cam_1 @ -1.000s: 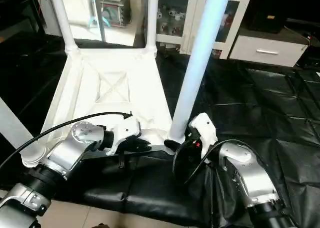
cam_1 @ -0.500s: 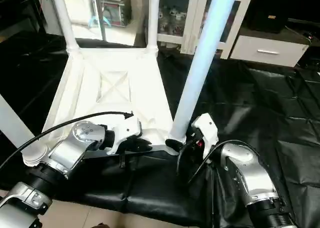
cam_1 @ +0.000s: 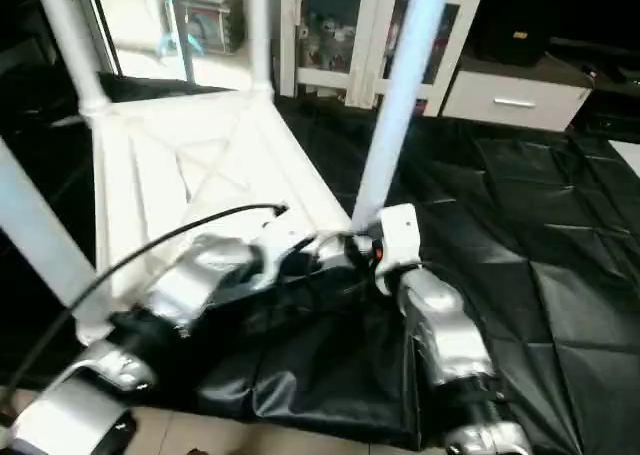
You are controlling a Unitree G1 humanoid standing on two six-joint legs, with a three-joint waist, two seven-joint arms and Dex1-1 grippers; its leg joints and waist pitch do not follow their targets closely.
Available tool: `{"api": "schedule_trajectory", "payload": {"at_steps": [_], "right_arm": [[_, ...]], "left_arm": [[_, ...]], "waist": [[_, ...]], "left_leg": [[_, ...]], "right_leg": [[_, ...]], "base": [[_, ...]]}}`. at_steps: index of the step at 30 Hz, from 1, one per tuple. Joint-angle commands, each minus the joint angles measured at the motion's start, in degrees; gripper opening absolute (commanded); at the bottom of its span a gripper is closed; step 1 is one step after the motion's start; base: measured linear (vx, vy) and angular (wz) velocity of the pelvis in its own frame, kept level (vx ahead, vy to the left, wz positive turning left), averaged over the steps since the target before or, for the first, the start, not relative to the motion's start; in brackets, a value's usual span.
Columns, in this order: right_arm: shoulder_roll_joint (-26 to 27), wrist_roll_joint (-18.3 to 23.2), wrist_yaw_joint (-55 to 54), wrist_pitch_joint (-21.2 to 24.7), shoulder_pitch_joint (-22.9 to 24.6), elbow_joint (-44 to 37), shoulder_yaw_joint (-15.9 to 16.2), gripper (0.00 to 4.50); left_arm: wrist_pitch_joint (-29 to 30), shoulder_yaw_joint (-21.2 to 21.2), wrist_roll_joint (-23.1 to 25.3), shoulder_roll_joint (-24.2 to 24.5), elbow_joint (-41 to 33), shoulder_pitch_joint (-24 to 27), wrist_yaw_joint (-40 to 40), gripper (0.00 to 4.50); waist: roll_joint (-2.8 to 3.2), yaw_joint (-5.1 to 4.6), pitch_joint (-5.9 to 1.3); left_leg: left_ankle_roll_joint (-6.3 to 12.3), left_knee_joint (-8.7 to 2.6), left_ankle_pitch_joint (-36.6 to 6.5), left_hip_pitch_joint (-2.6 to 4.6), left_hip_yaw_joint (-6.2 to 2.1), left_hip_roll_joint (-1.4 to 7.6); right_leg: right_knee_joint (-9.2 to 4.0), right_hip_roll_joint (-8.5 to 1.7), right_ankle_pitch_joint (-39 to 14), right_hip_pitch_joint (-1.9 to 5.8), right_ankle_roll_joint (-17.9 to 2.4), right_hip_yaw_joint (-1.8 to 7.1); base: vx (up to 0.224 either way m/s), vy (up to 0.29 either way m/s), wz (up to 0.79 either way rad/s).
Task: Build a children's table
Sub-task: Rotate leg to tighten
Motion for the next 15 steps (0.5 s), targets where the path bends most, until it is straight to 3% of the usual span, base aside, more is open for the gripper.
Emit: {"api": "schedule_trajectory", "payload": {"at_steps": [1,2,3,6,8,12,15], "right_arm": [[0.68,-2.59,-5.25,1.65,0.76,4.85,-0.2,2.72],[1.72,-2.63,-4.93,0.63,-0.3,6.09,0.52,2.72],[2.81,-2.57,-3.9,-1.31,-1.33,7.13,1.12,2.72],[4.17,-1.74,-2.83,-3.14,-2.28,7.99,0.71,2.72],[4.16,-0.99,-2.02,-3.72,-2.01,7.21,0.34,2.72],[3.71,0.54,1.05,-4.92,-1.0,5.19,-0.47,2.72],[2.58,3.32,4.45,-5.43,0.28,2.06,-1.9,3.42]], "left_arm": [[-0.62,2.41,0.19,-1.65,1.38,-2.27,6.99,0.0],[-1.09,2.5,0.28,-2.47,2.28,-2.93,8.18,0.0],[-1.62,2.56,0.53,-3.15,3.01,-3.47,9.02,0.0],[-2.16,2.95,0.68,-3.73,4.05,-4.03,9.75,0.0],[-2.19,3.0,0.61,-3.08,4.05,-3.85,9.47,0.0],[-3.08,3.12,0.57,-1.67,4.9,-3.91,8.88,0.0],[-5.59,2.27,0.6,-0.07,3.88,-3.14,5.61,0.0]], "waist": [[-0.11,-0.4,-2.73],[-0.14,-0.12,-3.08],[-0.07,0.04,-3.3],[-0.24,0.3,-3.39],[-0.29,0.51,-3.26],[-0.09,0.47,-2.95],[-0.11,0.57,-2.89]], "left_leg": [[-2.04,-5.39,-13.81,1.12,-1.9,3.3],[-1.15,-5.06,-10.66,0.9,-1.81,3.28],[0.87,-4.5,-5.89,0.71,-1.56,3.13],[4.1,-3.99,-1.44,0.58,-1.27,2.99],[5.6,-4.0,-2.18,0.58,-1.2,3.06],[4.62,-4.47,-6.77,0.8,-1.26,3.43],[3.9,-4.58,-7.87,0.83,-1.27,3.47]], "right_leg": [[-4.72,-3.39,-9.44,0.5,-10.86,2.19],[-4.26,-3.42,-4.84,1.04,-11.33,2.12],[-3.5,-3.31,3.22,1.31,-12.6,2.06],[-2.93,-3.35,10.16,1.56,-14.21,2.05],[-3.1,-3.55,9.37,1.6,-14.74,2.06],[-3.78,-3.54,1.64,1.4,-14.35,2.06],[-3.95,-3.5,-0.07,1.32,-13.74,2.1]], "base": [[0.0,0.0,0.0],[0.0,0.0,0.0],[0.0,0.0,0.0],[0.021,0.0,0.0],[0.0,0.0,0.0],[0.0,0.0,0.0],[0.0,0.0,0.0]]}}
